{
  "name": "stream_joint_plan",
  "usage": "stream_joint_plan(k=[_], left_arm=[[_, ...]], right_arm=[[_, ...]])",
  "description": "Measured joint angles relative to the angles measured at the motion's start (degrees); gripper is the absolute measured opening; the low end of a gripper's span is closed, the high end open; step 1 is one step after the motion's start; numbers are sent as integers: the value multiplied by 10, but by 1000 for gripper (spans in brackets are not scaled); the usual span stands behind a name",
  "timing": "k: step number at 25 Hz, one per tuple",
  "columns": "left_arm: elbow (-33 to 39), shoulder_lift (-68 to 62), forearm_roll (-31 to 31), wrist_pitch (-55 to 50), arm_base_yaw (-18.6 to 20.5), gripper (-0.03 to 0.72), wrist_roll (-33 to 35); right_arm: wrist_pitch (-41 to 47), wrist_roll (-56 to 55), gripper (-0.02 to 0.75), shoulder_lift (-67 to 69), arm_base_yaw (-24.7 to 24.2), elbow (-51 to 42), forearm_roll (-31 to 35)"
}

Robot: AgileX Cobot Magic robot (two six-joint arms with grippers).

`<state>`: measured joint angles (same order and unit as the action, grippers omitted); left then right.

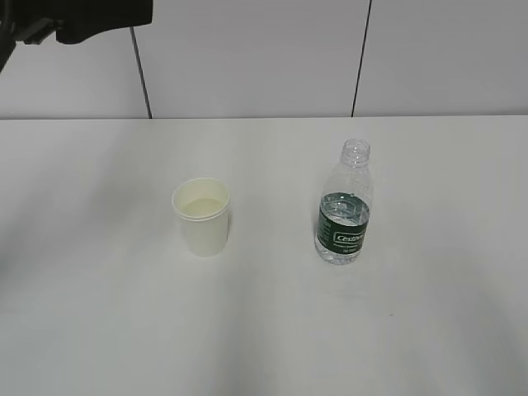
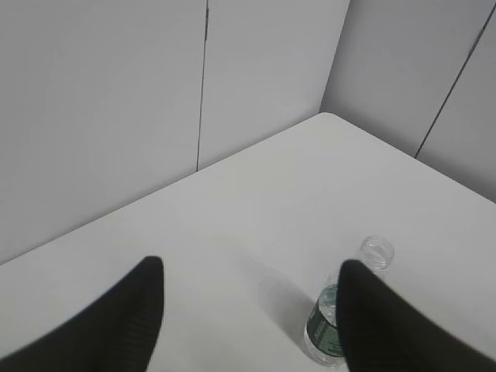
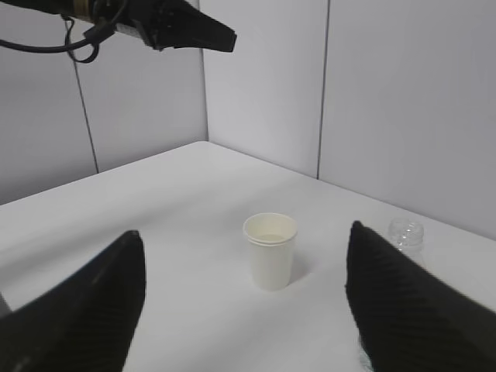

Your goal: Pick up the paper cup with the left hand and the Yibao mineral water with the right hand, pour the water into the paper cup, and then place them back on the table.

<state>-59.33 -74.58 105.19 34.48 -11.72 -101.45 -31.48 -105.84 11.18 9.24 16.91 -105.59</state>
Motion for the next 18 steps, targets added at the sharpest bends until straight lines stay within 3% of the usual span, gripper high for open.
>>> stream_joint_plan(k=[4,13,18], left_arm=[[0,0,0,0,0,476,0],[0,0,0,0,0,468,0],[0,0,0,0,0,466,0]], right_arm=[[8,4,592,0,0,-1,0],[279,11,592,0,0,-1,1],[297,11,592,0,0,-19,3]])
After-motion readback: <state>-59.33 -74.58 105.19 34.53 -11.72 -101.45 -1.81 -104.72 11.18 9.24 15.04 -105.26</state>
